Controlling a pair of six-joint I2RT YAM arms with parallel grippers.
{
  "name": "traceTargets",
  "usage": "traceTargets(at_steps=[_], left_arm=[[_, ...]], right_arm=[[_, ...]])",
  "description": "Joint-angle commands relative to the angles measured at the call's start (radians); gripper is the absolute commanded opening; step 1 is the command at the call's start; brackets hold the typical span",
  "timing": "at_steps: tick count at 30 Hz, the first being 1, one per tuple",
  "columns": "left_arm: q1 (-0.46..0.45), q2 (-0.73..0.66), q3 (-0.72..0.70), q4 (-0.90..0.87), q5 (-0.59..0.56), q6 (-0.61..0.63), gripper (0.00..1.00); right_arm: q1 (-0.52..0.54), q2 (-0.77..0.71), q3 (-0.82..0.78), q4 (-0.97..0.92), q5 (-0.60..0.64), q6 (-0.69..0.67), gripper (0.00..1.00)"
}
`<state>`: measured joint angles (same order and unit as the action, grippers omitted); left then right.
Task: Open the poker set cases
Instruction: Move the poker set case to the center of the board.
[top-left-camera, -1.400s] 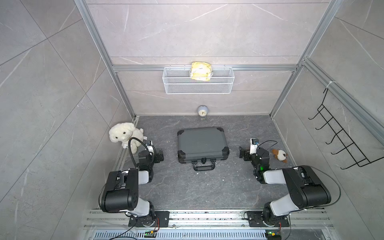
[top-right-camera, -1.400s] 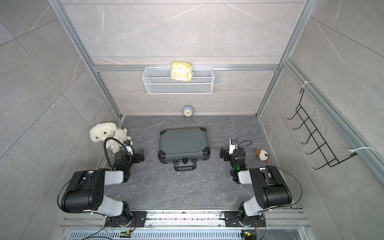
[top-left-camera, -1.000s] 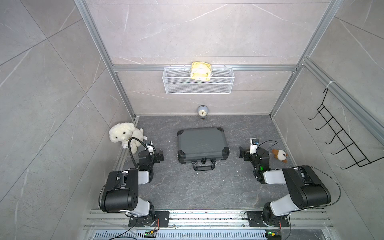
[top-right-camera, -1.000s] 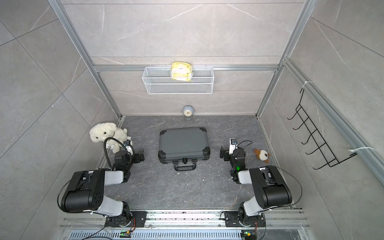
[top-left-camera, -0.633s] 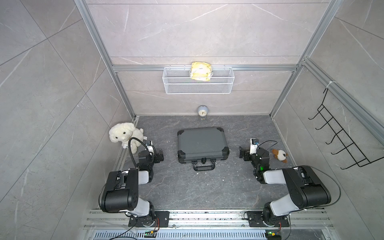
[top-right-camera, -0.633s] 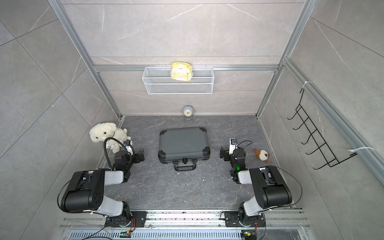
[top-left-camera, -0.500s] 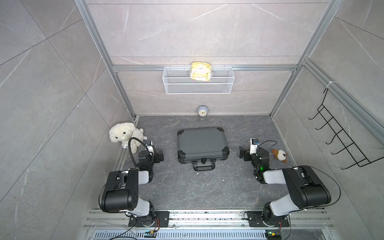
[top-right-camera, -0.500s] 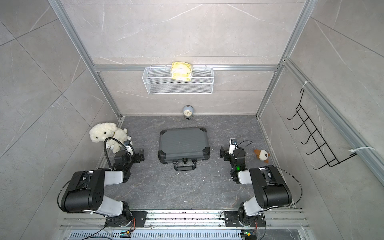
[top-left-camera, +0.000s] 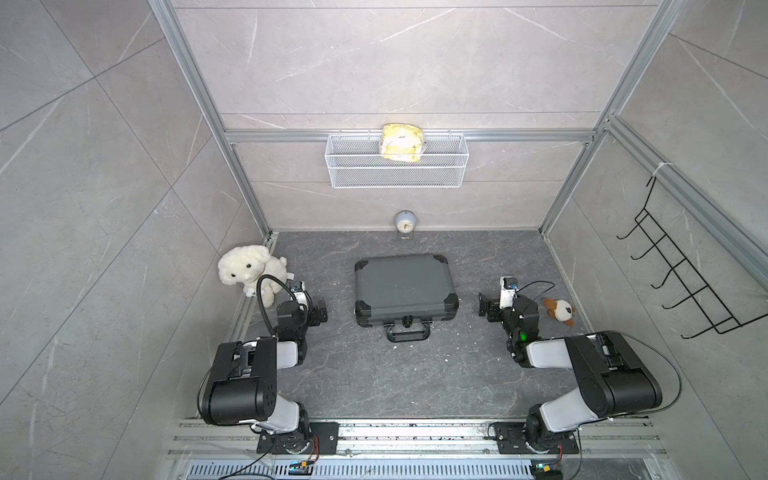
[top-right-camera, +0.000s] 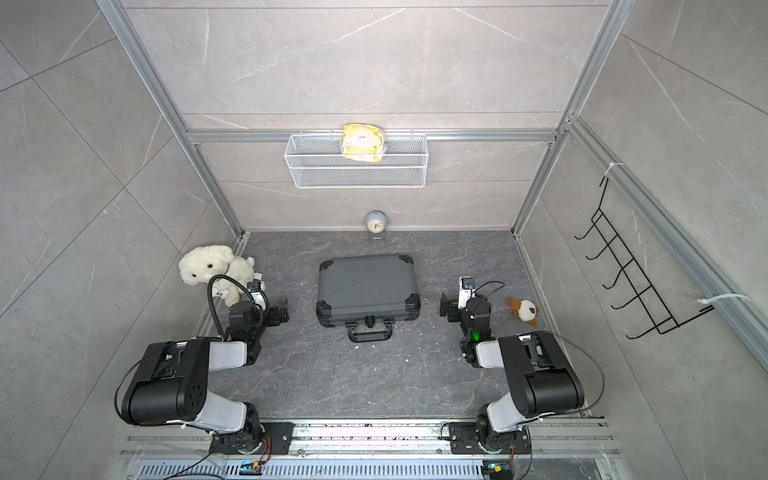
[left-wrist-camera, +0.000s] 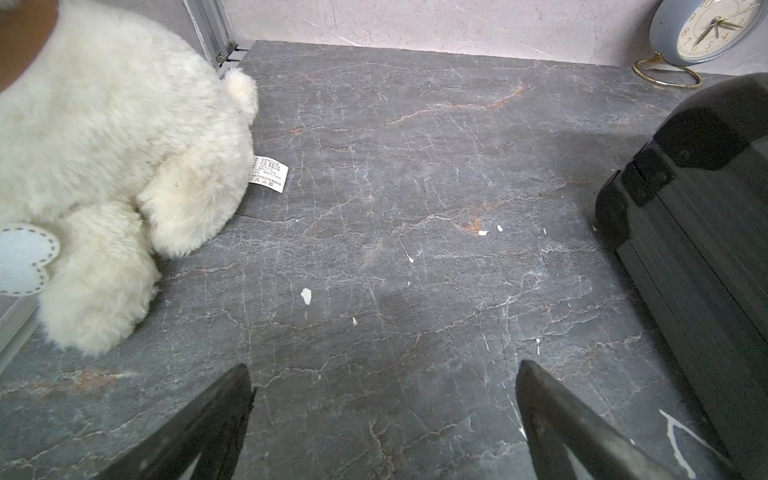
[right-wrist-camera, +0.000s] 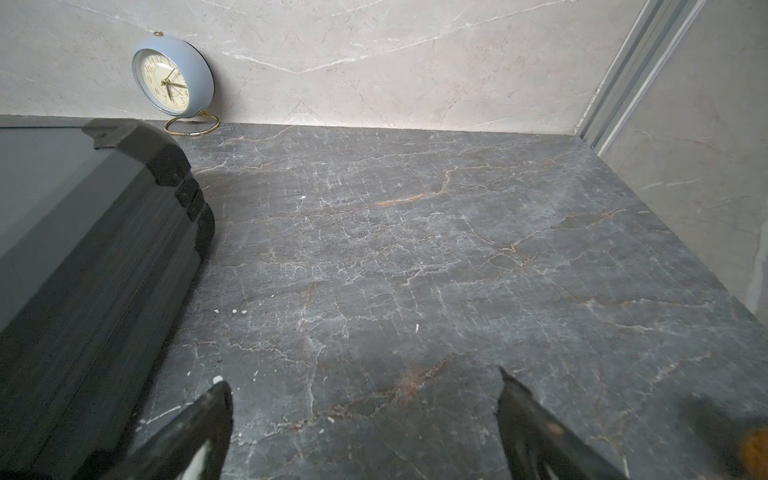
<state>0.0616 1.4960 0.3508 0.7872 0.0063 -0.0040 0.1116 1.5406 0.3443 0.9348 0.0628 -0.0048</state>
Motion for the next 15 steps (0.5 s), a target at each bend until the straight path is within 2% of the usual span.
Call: traceTargets(at_steps=[1,8,11,12,13,15], left_arm=[[0.005,0.003,0.024,0.03,0.002,0.001,1.0],[0.006,0.003,0.024,0.031,0.002,0.002,1.0],[0.006,-0.001,0.026,0.037,-0.012,-0.002,1.0],[0.003,-0.03,0.061,-0.054,0.001,0.008,1.0],[-0.008,-0.082,0.13,-0.234,0.021,0.024,1.0],[-0.057,-0.172,0.291,-0.548,-0.039,-0.003,1.0]], right_arm=[[-0.004,-0.007,0.006,-0.003,-0.005,-0.016,1.0],[-0.003,-0.008,0.001,0.007,0.0,-0.016,1.0],[-0.003,-0.116,-0.019,-0.04,0.076,0.005,1.0],[-0.003,-0.19,-0.018,-0.102,0.096,0.012,1.0],[0.0,-0.265,-0.012,-0.174,0.103,0.011,1.0],[0.01,-0.394,0.011,-0.297,0.104,0.032,1.0]])
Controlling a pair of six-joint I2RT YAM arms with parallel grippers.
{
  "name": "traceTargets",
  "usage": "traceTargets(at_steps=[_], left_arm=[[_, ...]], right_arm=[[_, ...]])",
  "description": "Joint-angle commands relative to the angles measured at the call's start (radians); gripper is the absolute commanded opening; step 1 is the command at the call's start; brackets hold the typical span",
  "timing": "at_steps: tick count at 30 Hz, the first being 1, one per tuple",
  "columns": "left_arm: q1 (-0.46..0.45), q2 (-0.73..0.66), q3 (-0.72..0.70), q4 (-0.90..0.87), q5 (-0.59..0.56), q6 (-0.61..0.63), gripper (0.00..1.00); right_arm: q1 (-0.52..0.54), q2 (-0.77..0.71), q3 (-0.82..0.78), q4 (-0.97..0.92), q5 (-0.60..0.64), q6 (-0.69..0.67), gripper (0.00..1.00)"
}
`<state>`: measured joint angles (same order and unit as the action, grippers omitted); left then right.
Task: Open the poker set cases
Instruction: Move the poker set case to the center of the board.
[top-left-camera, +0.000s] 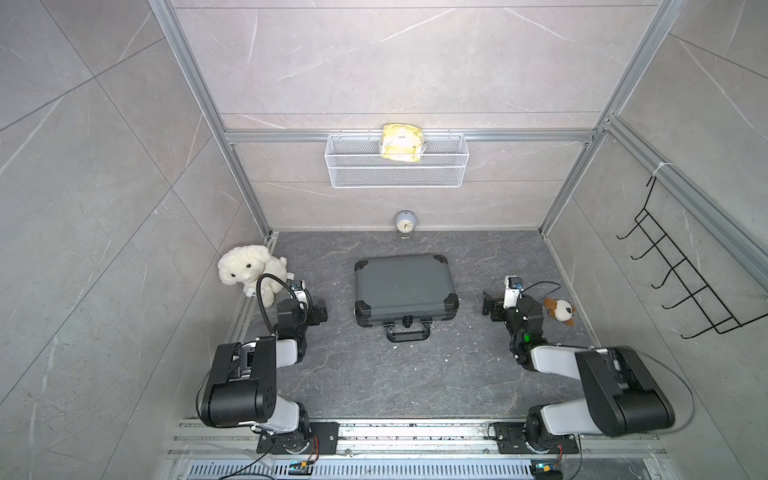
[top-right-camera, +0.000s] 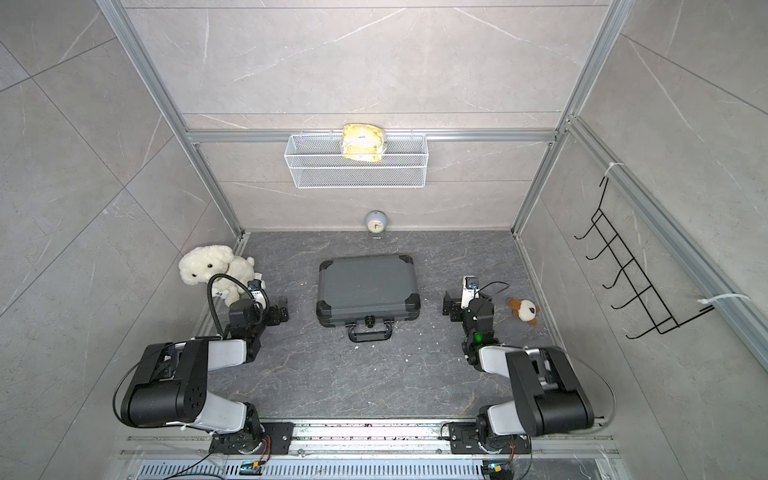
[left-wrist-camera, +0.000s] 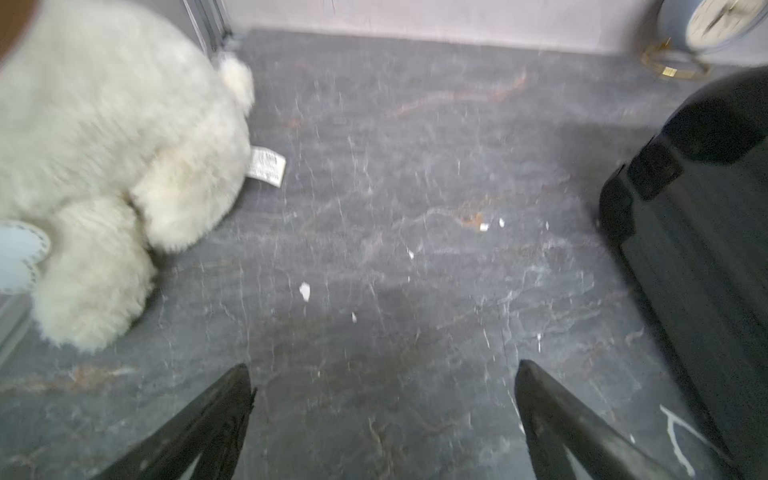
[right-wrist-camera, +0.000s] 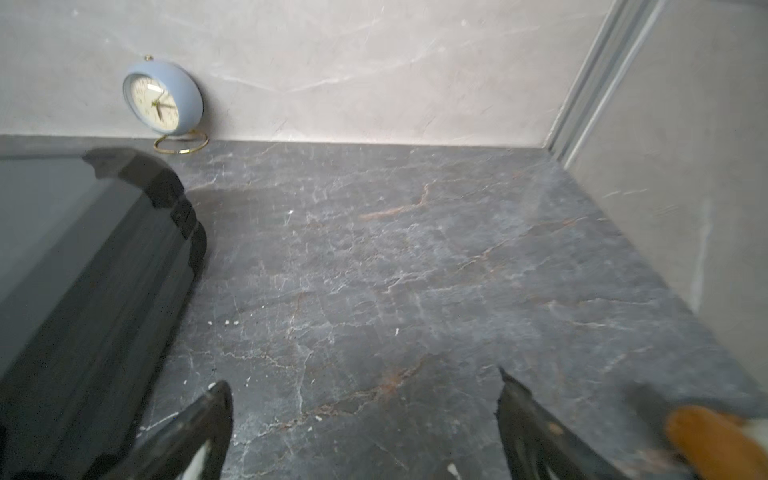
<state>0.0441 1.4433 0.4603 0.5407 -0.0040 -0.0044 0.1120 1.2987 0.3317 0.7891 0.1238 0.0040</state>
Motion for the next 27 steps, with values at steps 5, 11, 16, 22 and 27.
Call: traceTargets(at_steps=[5,11,16,22,27], left_arm=[[-0.218,-0.292,0.283,-0.445,-0.061,-0.034,1.0],[-0.252,-0.397,0.352,-0.696,-0.243,-0.361,1.0],[-0.226,-0.403,0.352,-0.815,-0.294,-0.56,1.0],[-0.226,-0.327,0.268,-0.65,0.216,-0.59,0.95],[-0.24,-0.262,0.146,-0.403,0.434,-0.669,0.95]], right_arm=[[0.014,-0.324,0.264,-0.759,0.138,0.268,1.0],[-0.01,-0.169,0.558,-1.35,0.419,0.633,1.0],[0.041,-0.343,0.379,-1.117,0.059,0.588,0.94],[0.196,-0.323,0.254,-1.083,-0.076,0.732,0.98],[0.418,-0.208,0.105,-0.717,-0.128,0.833,0.96]])
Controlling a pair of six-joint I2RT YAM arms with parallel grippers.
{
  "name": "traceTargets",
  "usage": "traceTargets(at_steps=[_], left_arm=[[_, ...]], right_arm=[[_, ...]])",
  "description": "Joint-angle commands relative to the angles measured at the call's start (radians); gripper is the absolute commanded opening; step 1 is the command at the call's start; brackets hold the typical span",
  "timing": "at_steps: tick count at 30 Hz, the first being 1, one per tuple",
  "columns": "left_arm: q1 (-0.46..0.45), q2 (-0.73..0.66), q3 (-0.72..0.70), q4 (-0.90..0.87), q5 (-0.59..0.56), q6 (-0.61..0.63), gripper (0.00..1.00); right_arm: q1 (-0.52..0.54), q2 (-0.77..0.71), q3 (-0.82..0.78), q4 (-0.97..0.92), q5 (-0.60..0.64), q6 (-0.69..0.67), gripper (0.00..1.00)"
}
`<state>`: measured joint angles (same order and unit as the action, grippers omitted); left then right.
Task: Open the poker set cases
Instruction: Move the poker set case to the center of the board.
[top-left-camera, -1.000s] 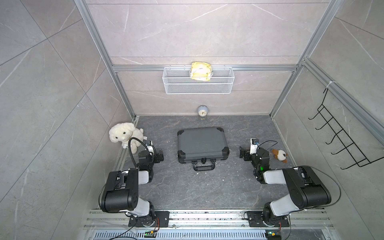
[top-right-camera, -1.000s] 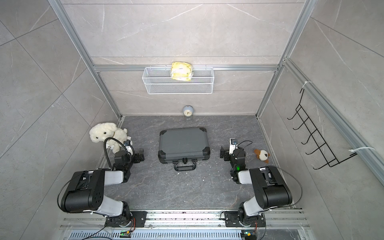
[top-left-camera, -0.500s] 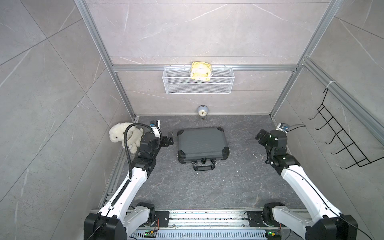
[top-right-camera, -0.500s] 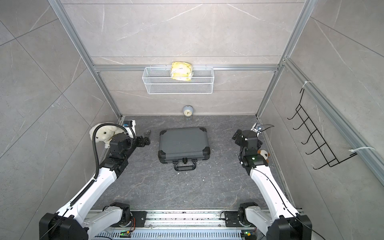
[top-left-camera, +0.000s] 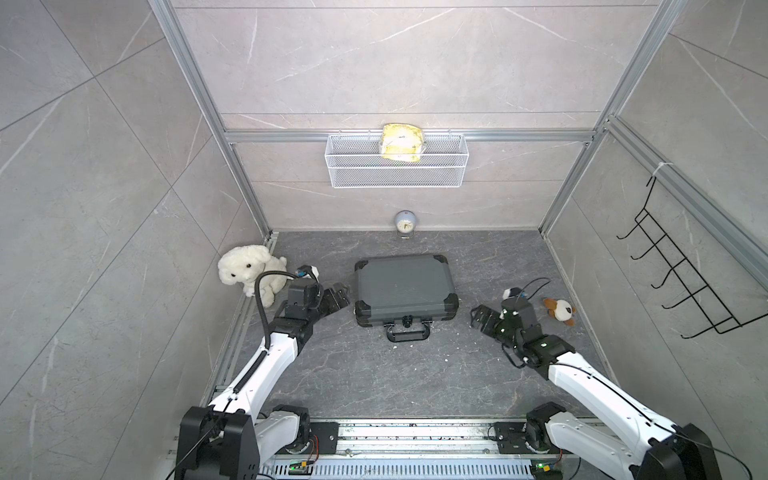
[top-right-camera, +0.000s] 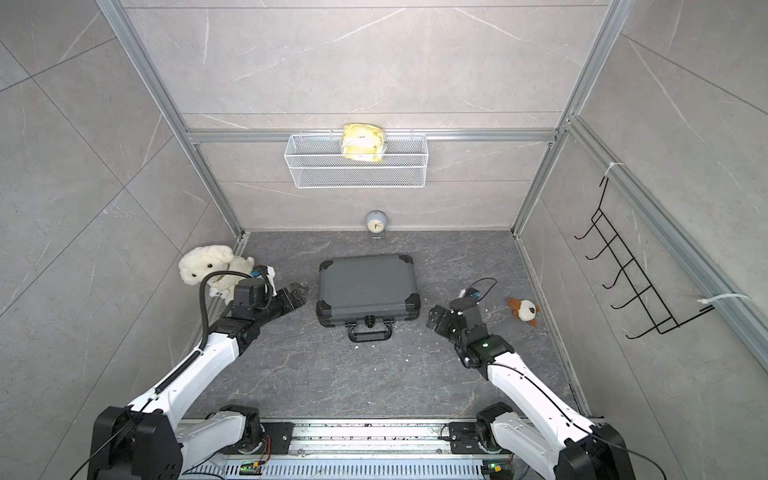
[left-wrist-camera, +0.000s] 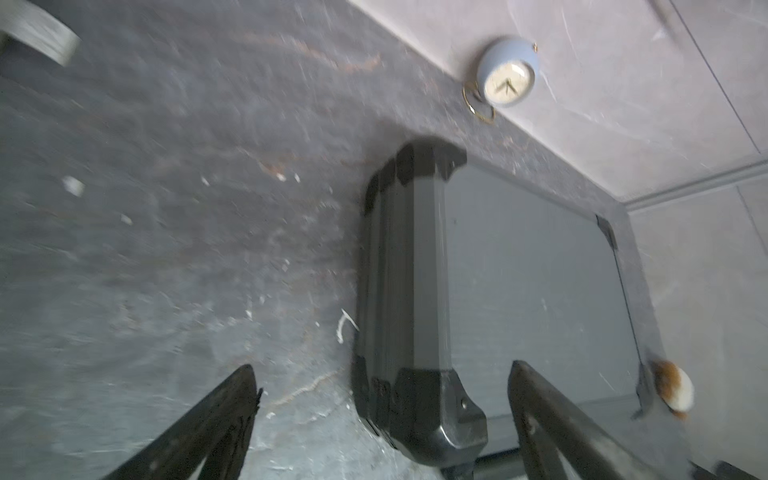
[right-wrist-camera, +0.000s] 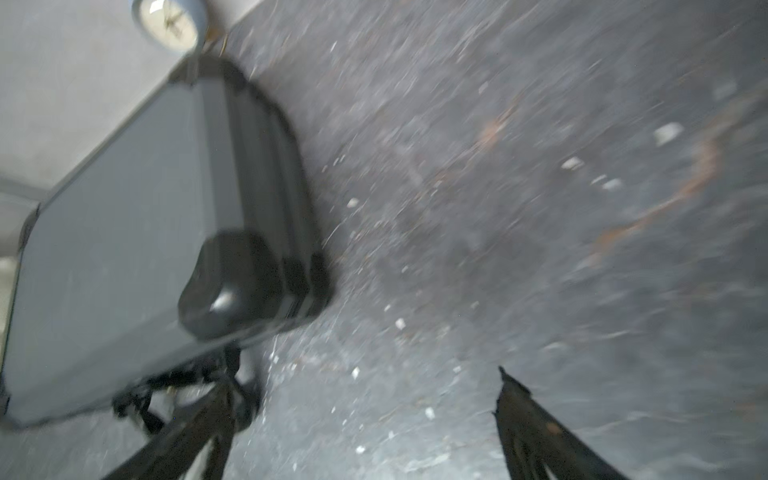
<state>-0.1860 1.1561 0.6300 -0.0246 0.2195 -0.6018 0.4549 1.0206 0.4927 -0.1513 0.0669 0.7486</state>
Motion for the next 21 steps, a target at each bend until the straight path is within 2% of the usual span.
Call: traceTargets(at_steps=[1,5,8,15,21], left_arm=[[-0.022,0.038,-0.032,0.176,0.217,-0.072,0.95],[-0.078,0.066,-0.054,0.189,0.204,-0.057,0.95],[-0.107,0.078,-0.061,0.195,0.2,-0.053,0.95],[-0.185,0.136,-0.057,0.221,0.183,-0.073,0.94],[-0.244,0.204,-0.044,0.248,0.152,-0.089,0.92]], right_arm=[[0.109,0.115,-0.056,0.276,-0.072,0.096,0.96],[0.223,0.294,-0.039,0.481,-0.058,0.1,0.93],[0.255,0.378,-0.018,0.571,-0.06,0.087,0.94],[0.24,0.479,0.065,0.613,-0.052,0.022,0.94],[0.135,0.504,0.108,0.642,-0.102,0.007,0.95]])
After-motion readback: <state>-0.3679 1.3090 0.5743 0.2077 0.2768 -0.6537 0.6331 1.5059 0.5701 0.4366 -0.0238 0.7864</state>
